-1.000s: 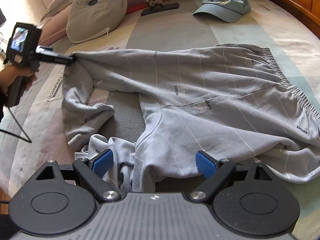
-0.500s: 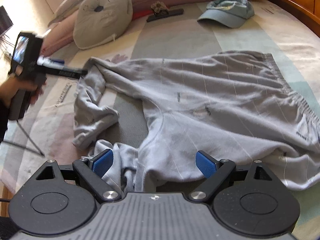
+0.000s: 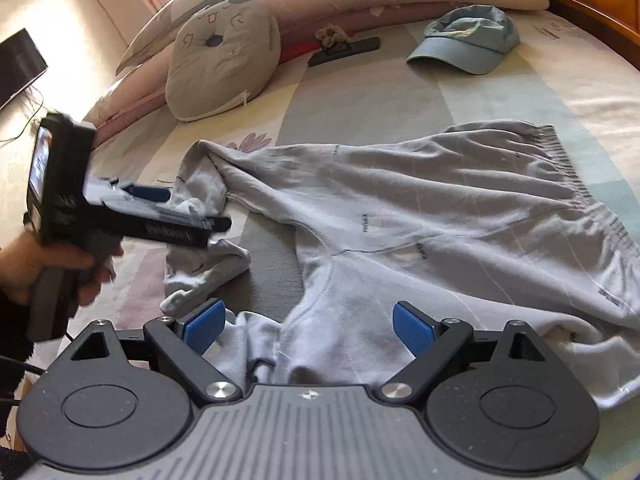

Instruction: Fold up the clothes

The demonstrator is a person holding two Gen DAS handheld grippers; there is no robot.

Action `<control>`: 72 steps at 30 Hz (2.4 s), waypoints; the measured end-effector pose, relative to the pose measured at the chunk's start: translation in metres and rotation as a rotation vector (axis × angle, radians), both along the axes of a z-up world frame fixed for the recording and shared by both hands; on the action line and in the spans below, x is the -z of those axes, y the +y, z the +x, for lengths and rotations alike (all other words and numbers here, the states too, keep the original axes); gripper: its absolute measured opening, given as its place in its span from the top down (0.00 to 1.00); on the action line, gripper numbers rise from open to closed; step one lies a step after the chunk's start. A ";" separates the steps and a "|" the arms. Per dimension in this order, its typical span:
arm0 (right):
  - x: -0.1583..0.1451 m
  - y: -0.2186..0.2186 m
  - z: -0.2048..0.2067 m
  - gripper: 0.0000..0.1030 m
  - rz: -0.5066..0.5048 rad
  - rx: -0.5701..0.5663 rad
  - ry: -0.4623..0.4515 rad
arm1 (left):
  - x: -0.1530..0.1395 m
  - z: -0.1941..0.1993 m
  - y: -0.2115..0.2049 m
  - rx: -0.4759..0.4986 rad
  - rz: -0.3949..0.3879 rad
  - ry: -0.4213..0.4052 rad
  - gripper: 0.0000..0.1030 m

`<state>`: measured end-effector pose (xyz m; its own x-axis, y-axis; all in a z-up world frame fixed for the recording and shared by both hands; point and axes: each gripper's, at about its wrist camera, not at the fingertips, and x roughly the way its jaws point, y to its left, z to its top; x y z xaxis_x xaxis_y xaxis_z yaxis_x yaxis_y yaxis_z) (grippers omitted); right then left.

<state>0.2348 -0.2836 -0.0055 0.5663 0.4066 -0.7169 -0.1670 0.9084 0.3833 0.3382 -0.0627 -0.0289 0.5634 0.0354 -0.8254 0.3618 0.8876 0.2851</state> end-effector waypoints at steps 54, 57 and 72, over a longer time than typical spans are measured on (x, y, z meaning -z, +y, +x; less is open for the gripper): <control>0.000 0.016 -0.004 0.06 0.010 -0.067 -0.012 | -0.023 -0.026 0.083 -0.234 -0.055 0.056 0.03; -0.002 0.018 -0.009 0.06 0.007 -0.063 -0.016 | 0.002 -0.026 0.080 -0.276 -0.121 0.141 0.03; 0.006 0.005 -0.007 0.06 -0.006 -0.049 0.000 | 0.025 -0.041 0.098 -0.300 0.321 0.062 0.01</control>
<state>0.2281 -0.2782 -0.0118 0.5456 0.4296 -0.7196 -0.2109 0.9014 0.3782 0.2975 0.0351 -0.0536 0.4384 0.4501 -0.7780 0.1266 0.8260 0.5492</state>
